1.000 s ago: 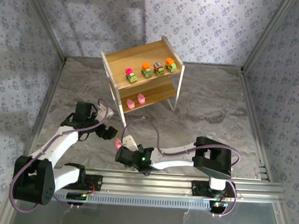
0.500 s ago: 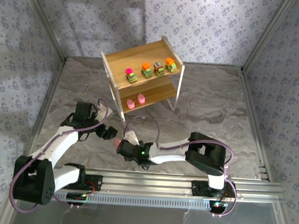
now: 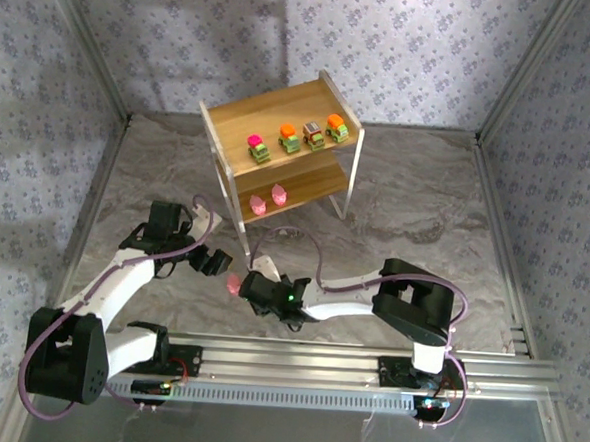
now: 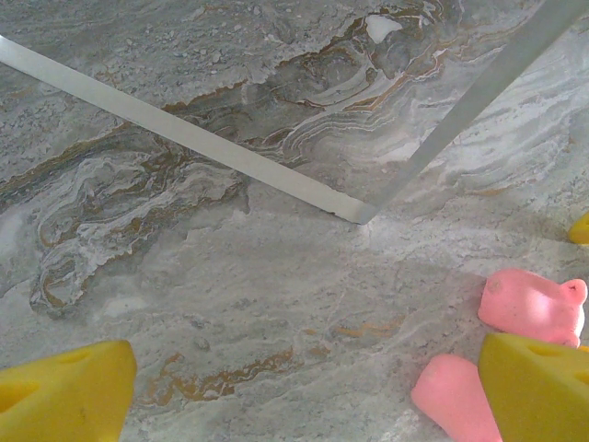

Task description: Place and organize the plastic toys onto the shelf

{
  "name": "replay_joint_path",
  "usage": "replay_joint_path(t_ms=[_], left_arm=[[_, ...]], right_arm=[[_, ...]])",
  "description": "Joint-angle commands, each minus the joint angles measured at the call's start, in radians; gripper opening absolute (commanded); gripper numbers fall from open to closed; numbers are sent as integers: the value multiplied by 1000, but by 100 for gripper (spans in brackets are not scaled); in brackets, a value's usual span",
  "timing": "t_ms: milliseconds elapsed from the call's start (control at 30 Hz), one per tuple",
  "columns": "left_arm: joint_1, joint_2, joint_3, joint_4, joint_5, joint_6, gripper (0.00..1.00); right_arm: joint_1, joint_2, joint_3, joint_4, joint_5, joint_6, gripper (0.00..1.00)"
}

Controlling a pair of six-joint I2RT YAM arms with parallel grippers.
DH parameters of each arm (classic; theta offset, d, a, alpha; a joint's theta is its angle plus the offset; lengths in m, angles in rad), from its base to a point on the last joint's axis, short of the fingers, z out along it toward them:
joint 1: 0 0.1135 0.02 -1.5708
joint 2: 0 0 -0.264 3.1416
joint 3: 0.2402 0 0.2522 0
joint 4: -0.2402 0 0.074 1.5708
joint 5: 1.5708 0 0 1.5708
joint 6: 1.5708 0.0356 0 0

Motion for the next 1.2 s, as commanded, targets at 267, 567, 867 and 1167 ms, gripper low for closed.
replay_joint_path(t_ms=[267,567,867,1167], left_arm=[[7,-15,-3,-10,23,-2,96],[6,-12,-4,-9,23,-1,96],[7,-13,-4,-11,25,-1,96],[7,-7,0,-12,31,-1,96]], right_arm=[[12,-93,-117,78,-89,-182,62],[48,-24,-54,105,-94,-186,61],[49,55,-15,121,27,-71,57],[62,84,6,111,147,-26,52]])
